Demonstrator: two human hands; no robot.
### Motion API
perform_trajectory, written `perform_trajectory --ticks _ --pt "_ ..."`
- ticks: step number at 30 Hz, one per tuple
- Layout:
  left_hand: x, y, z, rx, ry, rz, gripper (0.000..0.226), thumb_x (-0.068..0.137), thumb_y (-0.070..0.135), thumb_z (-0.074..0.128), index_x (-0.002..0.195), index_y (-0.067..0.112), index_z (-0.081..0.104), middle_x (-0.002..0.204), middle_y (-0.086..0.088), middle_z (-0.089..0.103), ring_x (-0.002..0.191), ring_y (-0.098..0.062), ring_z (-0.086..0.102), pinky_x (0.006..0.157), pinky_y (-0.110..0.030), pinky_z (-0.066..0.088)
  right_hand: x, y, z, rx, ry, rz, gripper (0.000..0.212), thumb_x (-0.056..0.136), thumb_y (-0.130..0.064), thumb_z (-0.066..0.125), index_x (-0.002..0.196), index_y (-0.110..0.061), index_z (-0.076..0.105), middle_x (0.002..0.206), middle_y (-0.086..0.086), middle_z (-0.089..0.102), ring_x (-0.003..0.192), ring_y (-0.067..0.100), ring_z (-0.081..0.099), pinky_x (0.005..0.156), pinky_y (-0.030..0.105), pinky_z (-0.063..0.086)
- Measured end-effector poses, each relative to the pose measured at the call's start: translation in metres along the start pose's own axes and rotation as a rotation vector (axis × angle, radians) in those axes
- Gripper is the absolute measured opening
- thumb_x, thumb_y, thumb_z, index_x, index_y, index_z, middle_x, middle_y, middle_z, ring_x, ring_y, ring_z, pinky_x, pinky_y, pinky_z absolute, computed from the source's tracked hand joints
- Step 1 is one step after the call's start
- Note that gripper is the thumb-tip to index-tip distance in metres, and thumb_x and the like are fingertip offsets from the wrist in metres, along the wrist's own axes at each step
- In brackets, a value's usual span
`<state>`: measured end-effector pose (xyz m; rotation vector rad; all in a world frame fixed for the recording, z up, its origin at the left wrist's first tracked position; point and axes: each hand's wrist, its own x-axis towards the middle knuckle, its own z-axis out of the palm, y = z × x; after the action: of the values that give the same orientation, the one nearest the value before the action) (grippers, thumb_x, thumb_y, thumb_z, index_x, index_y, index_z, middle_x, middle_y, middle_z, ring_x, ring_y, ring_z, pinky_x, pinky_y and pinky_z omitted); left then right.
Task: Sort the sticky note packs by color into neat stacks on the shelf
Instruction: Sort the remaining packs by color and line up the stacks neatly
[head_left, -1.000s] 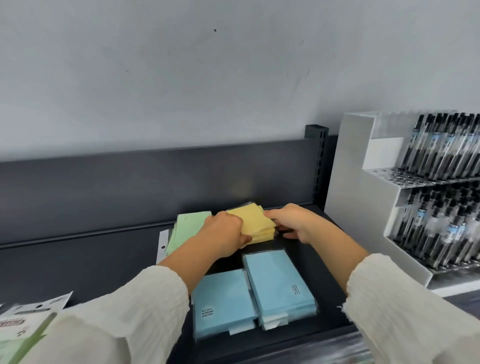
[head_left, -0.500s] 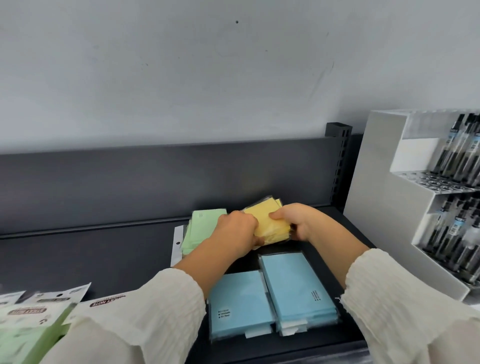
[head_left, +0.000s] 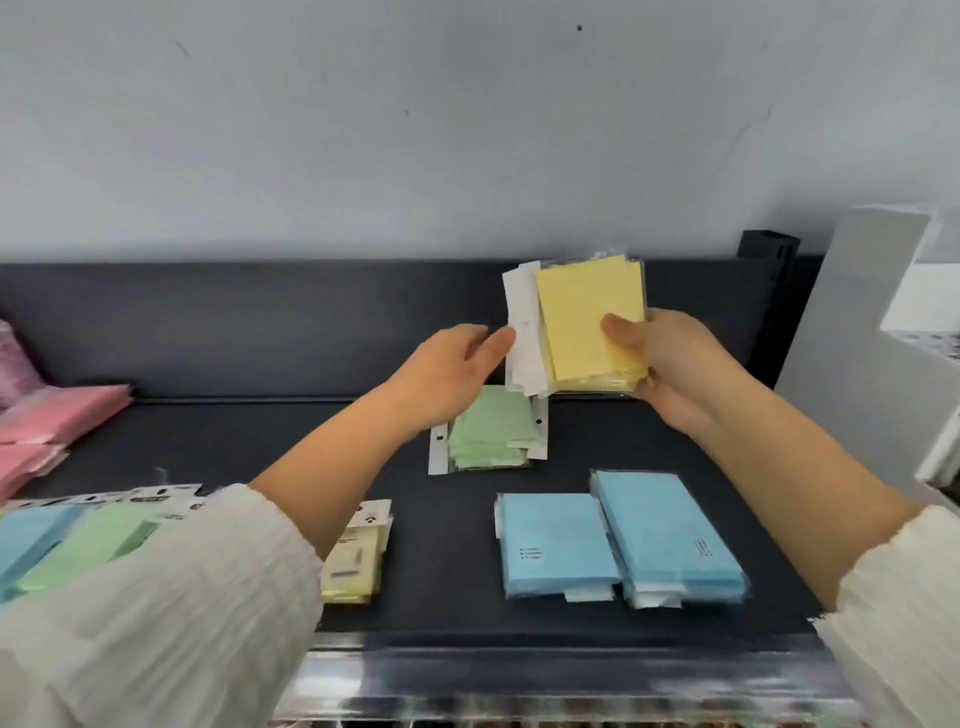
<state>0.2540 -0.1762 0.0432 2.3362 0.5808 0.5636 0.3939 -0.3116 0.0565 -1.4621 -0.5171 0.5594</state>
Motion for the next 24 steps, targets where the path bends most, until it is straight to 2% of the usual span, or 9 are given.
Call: perform_trajectory --ticks 2,4,6,9,13,17,19,20,24 --pt "-0.017 -0.003 -0.017 -0.185 0.018 0.015 0.042 0.099 0.044 0.034 0.12 0.014 0.054 0.116 0.0 0.063 0.108 -0.018 0.059 0.097 -0.036 0.047 -0.015 0.003 0.033 -0.008 -0.077 -0.044 0.018 0.094 -0.02 0.055 0.112 -0.015 0.052 0.111 0.003 0.064 0.099 0.02 0.063 0.079 0.035 0.055" --pt "-0.034 -0.01 -0.034 -0.262 0.052 0.016 0.028 0.1 0.035 0.038 0.12 0.02 0.05 0.11 0.009 0.062 0.104 -0.011 0.059 0.091 -0.029 0.05 -0.028 0.004 0.063 -0.004 -0.137 -0.09 0.021 0.095 -0.02 0.054 0.115 -0.015 0.052 0.112 0.003 0.064 0.099 0.02 0.063 0.08 0.036 0.054" --pt "-0.051 -0.025 -0.057 -0.223 0.132 0.013 0.03 0.1 0.029 0.041 0.128 0.019 0.047 0.117 0.007 0.06 0.107 -0.012 0.058 0.093 -0.031 0.048 -0.039 0.004 0.097 -0.003 -0.175 -0.123 0.02 0.095 -0.02 0.053 0.115 -0.017 0.051 0.113 0.001 0.063 0.102 0.019 0.062 0.089 0.04 0.052" --pt "-0.077 -0.05 -0.094 -0.147 0.219 0.014 0.025 0.101 0.024 0.04 0.123 0.015 0.05 0.114 0.002 0.062 0.104 -0.014 0.058 0.093 -0.029 0.046 -0.051 0.006 0.147 -0.034 -0.238 -0.153 0.018 0.096 -0.02 0.051 0.115 -0.02 0.05 0.111 -0.003 0.062 0.105 0.018 0.06 0.095 0.039 0.049" --pt "-0.115 -0.099 -0.141 -0.076 0.283 0.01 0.011 0.102 0.02 0.038 0.105 0.021 0.049 0.089 0.018 0.055 0.08 0.001 0.054 0.064 -0.003 0.04 -0.07 0.017 0.223 -0.062 -0.315 -0.125 0.022 0.097 -0.021 0.05 0.119 -0.022 0.049 0.112 -0.005 0.062 0.106 0.017 0.059 0.097 0.04 0.047" --pt "-0.146 -0.157 -0.192 -0.067 0.272 -0.033 0.015 0.1 0.023 0.042 0.095 0.014 0.053 0.078 0.009 0.055 0.065 -0.004 0.05 0.055 -0.01 0.039 -0.088 0.033 0.298 -0.073 -0.314 -0.084 0.029 0.097 -0.018 0.05 0.125 -0.019 0.048 0.116 -0.002 0.061 0.106 0.018 0.058 0.097 0.041 0.047" --pt "-0.158 -0.185 -0.221 0.008 0.217 -0.042 0.024 0.099 0.029 0.044 0.109 0.011 0.058 0.092 -0.001 0.066 0.076 -0.016 0.058 0.065 -0.022 0.045 -0.093 0.039 0.331 -0.078 -0.289 -0.056 0.023 0.097 -0.016 0.05 0.12 -0.018 0.049 0.117 0.0 0.061 0.107 0.019 0.058 0.097 0.042 0.047" --pt "-0.165 -0.201 -0.237 0.053 0.179 -0.048 0.028 0.098 0.03 0.045 0.117 0.014 0.058 0.105 0.0 0.068 0.085 -0.015 0.06 0.072 -0.026 0.046 -0.095 0.043 0.349 -0.084 -0.268 -0.03 0.021 0.097 -0.016 0.05 0.118 -0.018 0.05 0.116 0.0 0.062 0.107 0.02 0.059 0.097 0.043 0.047" --pt "-0.192 -0.262 -0.283 0.257 0.015 -0.136 0.044 0.094 0.036 0.052 0.134 0.018 0.051 0.138 0.002 0.052 0.121 -0.014 0.051 0.099 -0.029 0.04 -0.094 0.059 0.395 -0.059 -0.158 0.096 0.013 0.097 -0.018 0.05 0.109 -0.018 0.052 0.115 0.002 0.062 0.106 0.023 0.059 0.098 0.048 0.046"
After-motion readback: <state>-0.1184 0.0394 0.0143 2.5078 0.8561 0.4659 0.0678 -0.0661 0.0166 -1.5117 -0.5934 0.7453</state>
